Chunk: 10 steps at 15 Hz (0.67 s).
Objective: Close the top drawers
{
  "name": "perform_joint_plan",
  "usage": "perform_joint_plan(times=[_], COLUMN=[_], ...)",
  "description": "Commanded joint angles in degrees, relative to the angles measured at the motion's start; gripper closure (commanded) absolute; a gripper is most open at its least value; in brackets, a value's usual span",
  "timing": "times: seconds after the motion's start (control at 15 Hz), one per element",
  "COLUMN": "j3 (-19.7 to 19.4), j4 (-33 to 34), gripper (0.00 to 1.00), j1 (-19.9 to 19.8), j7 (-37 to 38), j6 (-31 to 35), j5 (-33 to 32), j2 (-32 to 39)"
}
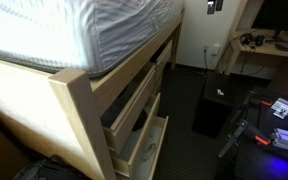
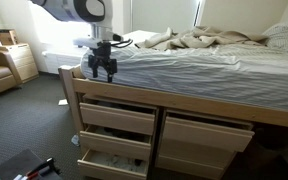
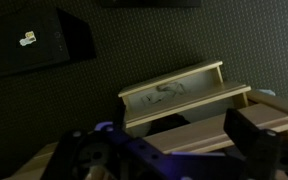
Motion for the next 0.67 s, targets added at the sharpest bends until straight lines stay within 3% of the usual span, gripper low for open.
perform_joint_plan(times=[0.0, 0.2, 0.27, 0.47, 0.6], j3=[-4.81, -9.73, -7.77, -8.59, -9.42], j4=[7.34, 13.33, 8.21, 9.31, 13.37], gripper=[0.00, 0.00, 0.00, 0.00, 0.00], j1=[-4.79, -9.20, -7.37, -8.49, -9.36], j7=[1.11, 0.42, 0.64, -0.42, 4.05], j6=[1.91, 0.08, 2.22, 2.21, 5.83], j5=[1.97, 4.80, 2.61, 2.85, 7.05], j2=[9.31, 15.65, 11.33, 12.87, 17.29])
